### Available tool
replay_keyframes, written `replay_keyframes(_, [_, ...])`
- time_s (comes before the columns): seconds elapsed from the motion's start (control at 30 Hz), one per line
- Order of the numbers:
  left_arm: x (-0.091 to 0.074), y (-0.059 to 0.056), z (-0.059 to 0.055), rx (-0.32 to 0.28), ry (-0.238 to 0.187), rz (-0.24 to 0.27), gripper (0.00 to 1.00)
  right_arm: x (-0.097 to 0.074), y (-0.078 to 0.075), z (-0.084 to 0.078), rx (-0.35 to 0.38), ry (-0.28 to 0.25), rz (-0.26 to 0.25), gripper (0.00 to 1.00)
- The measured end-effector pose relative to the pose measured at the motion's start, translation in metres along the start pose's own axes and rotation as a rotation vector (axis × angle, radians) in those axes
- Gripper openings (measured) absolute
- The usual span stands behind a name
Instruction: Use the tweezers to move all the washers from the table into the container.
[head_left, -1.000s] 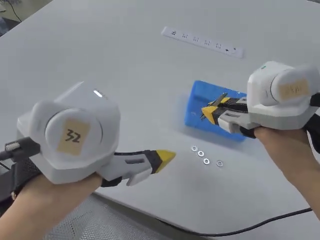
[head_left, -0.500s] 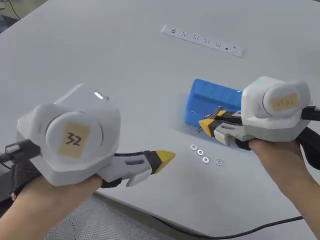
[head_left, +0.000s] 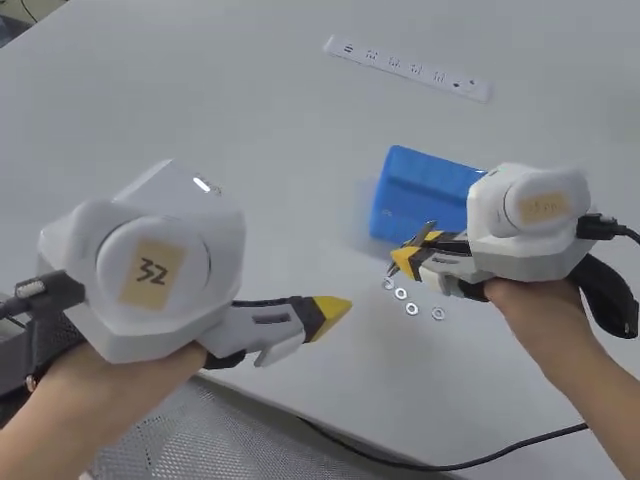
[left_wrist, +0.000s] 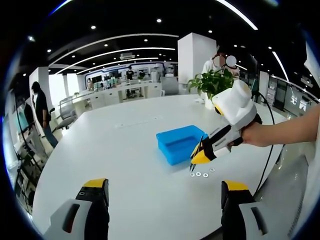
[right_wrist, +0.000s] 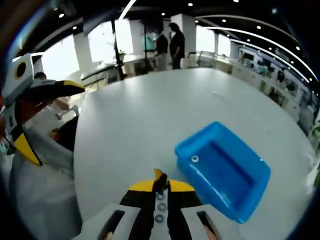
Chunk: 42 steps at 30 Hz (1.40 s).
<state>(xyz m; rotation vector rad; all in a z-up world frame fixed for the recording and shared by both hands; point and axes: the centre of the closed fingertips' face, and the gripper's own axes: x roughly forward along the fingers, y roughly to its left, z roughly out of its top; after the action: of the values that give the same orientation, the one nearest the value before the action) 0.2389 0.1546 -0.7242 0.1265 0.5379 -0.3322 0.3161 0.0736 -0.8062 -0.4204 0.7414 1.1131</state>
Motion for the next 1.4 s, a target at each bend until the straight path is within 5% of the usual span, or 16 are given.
replay_keyframes(1.03, [0.001, 0.003, -0.009, 0.014, 0.034, 0.011, 0.96, 0.012, -0.010, -0.010, -0.017, 0.048, 0.004, 0.04])
replay_keyframes(1.4, [0.000, 0.007, -0.006, 0.012, 0.036, 0.026, 0.89, 0.010, -0.007, -0.010, -0.013, 0.018, 0.001, 0.04])
